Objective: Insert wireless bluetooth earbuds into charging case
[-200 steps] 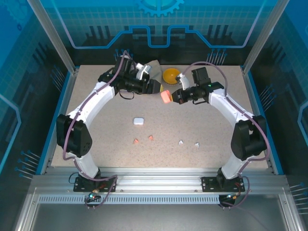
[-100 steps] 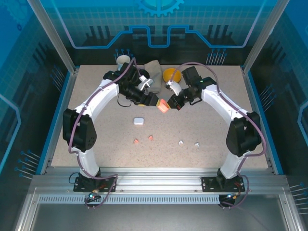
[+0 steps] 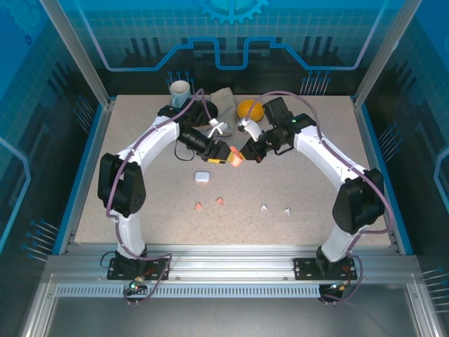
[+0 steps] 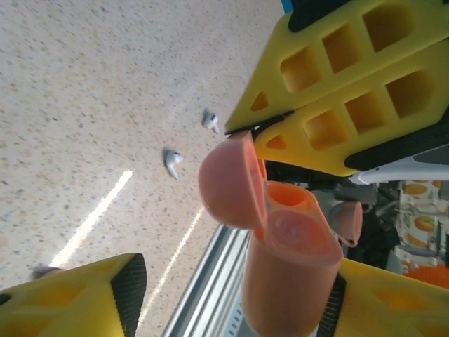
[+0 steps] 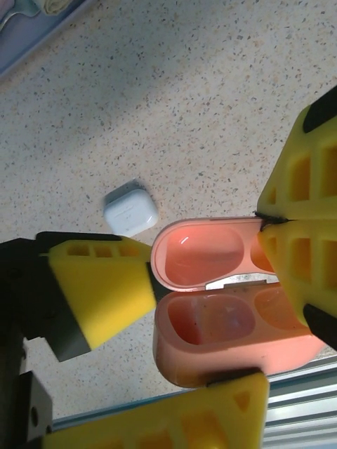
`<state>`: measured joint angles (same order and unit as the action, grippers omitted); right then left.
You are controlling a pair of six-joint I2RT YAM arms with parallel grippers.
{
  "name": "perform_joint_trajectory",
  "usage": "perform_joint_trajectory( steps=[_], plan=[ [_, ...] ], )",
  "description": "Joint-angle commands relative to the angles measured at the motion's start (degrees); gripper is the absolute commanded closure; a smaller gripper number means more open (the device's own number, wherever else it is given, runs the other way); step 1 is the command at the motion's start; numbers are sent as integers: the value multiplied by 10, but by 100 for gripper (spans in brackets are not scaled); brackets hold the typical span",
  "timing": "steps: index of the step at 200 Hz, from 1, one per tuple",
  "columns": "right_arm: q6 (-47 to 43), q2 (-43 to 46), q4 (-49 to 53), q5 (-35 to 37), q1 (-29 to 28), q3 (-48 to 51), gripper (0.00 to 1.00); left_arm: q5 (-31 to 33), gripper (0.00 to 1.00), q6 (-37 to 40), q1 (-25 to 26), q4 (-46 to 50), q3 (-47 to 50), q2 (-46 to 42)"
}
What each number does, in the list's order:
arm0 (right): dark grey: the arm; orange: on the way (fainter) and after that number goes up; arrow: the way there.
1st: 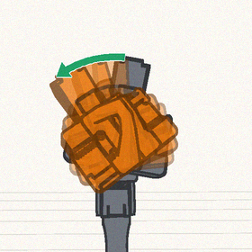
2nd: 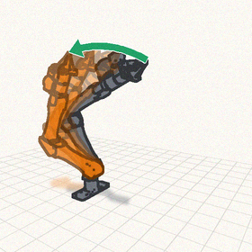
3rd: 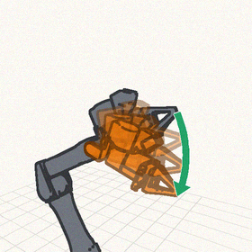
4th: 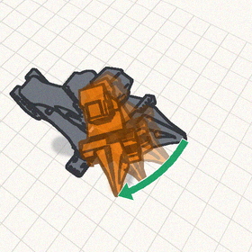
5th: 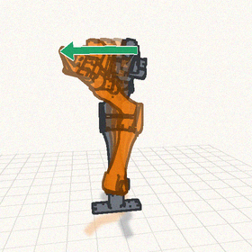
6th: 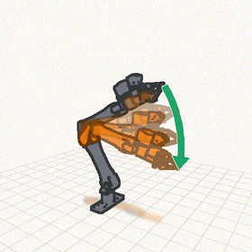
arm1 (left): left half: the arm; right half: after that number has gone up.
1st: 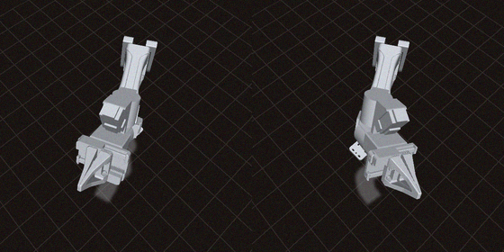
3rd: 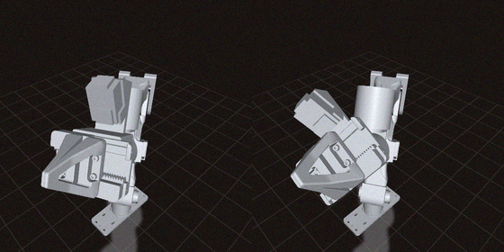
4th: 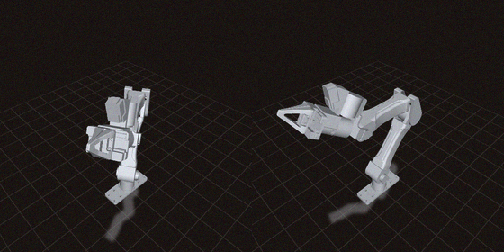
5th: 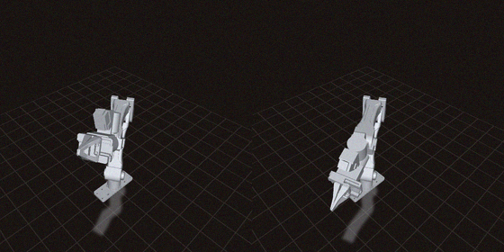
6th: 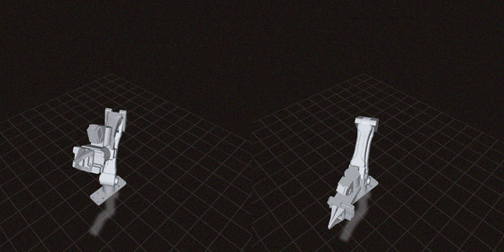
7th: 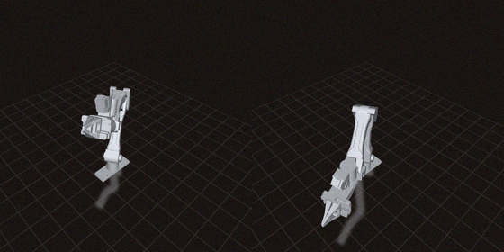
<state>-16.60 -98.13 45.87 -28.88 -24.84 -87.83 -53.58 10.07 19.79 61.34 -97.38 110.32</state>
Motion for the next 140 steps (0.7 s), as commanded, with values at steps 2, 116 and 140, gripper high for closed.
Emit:
perform_joint_trajectory(
  steps=[2,116,140],
  plan=[
    [-8,5,15,-15,-11,-13,100,-43,37,22,7,29,-28,18],
    [-5,-7,11,0,-17,-13,100,-69,57,45,16,57,-31,29],
    [-3,-7,6,1,-16,-11,100,-75,59,49,16,61,-30,28]
  ],
)
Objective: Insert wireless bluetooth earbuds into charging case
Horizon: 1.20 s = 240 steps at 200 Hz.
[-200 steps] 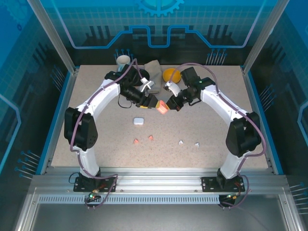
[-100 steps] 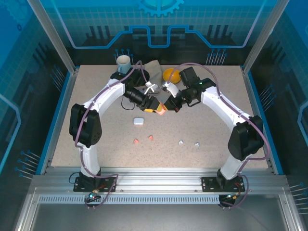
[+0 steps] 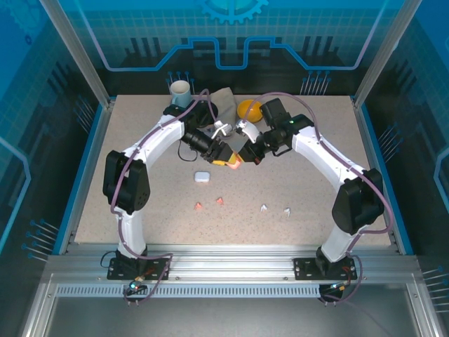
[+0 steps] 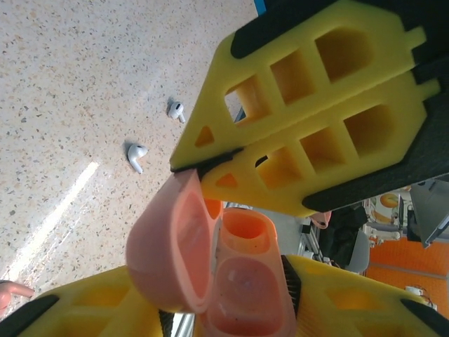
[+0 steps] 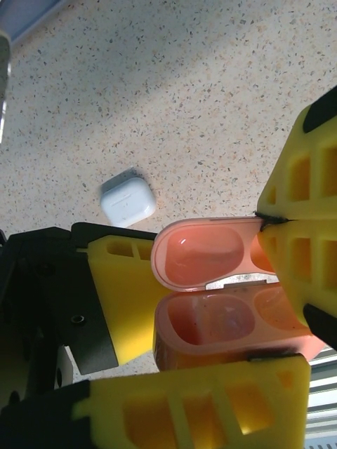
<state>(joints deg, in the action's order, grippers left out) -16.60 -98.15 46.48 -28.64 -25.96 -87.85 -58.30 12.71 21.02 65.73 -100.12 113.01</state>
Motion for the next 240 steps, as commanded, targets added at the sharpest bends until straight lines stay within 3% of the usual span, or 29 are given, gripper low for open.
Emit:
perform_joint_trajectory(
  steps=[1,69,100,124,152,197,240],
  plan=[
    [-3,-7,1,-2,-5,-11,100,-28,59,23,3,18,-2,1],
    [5,-11,-7,0,-1,-17,100,-39,81,27,3,21,-2,4],
    [34,-11,-18,15,5,-24,100,-40,99,30,3,20,7,3],
    [86,0,-30,19,21,-29,68,-33,100,12,0,-19,31,-8],
    [142,35,-28,33,46,-23,55,-12,100,-32,-15,-97,73,-39],
    [273,90,-24,83,77,26,49,101,100,-129,-34,-259,149,-125],
    [419,110,-41,179,38,103,49,277,100,-194,-34,-488,289,-252]
  ],
)
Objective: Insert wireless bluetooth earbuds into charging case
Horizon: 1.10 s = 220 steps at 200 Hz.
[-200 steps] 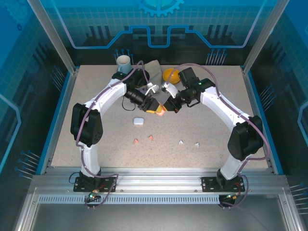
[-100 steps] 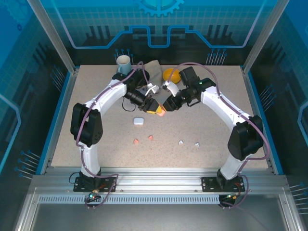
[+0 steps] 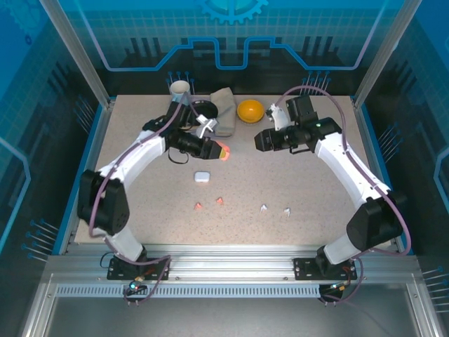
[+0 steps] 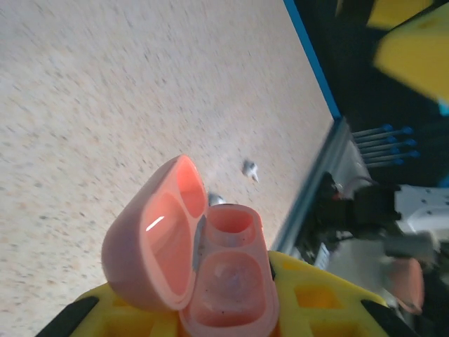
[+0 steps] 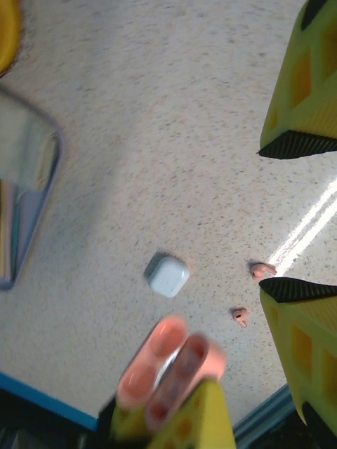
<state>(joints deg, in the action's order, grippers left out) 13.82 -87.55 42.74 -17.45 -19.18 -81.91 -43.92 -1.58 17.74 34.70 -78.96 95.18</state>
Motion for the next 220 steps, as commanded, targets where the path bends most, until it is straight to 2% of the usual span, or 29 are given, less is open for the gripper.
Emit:
perform_joint_trajectory(
  steps=[1,20,51,79,101,141,163,203,220],
  plan=[
    [118,4,-5,68,-31,45,49,135,100,-51,-1,-185,82,-75],
    [152,-5,-24,97,-76,76,48,208,100,-57,0,-333,184,-151],
    [152,-44,-20,170,-154,86,47,319,100,-61,1,-554,341,-251],
    [153,-79,-27,210,-207,91,44,368,100,-51,1,-672,430,-290],
    [157,-104,-28,242,-240,91,40,369,100,-53,1,-759,490,-310],
    [201,-125,-32,248,-268,101,35,304,100,-46,1,-800,536,-356],
    [239,-119,-31,257,-287,97,34,314,100,-36,1,-793,553,-391],
    [369,-124,-28,252,-316,65,36,454,100,-12,1,-794,571,-424],
    [407,-139,-24,247,-328,35,36,495,100,2,1,-791,563,-427]
  ],
)
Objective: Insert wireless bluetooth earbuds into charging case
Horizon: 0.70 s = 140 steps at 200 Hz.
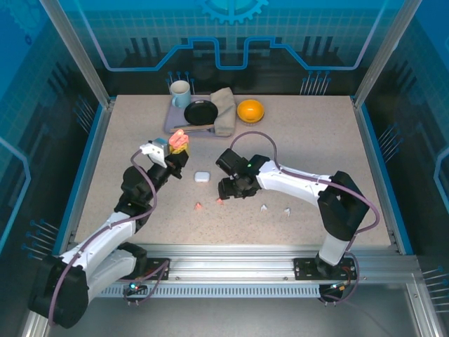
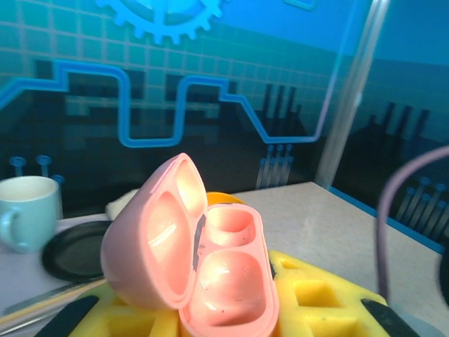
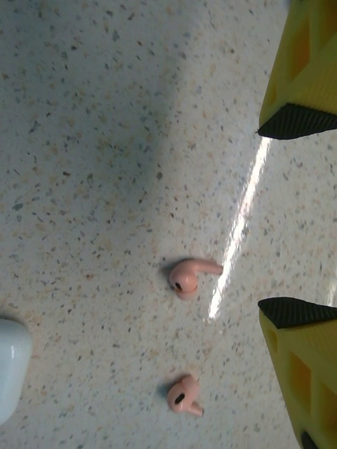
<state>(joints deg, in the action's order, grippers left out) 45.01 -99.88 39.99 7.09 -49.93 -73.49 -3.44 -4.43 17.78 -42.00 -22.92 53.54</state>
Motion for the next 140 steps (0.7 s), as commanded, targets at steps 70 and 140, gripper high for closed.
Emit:
perform_joint_trajectory(
  steps=[70,140],
  plan=[
    [187,-170,116,-3,-69,-228,40,178,100,23,-17,-18,-36,-9],
    [387,-243,148,-40,-96,-291,40,184,100,13,-33,-9,-33,-29]
  ],
)
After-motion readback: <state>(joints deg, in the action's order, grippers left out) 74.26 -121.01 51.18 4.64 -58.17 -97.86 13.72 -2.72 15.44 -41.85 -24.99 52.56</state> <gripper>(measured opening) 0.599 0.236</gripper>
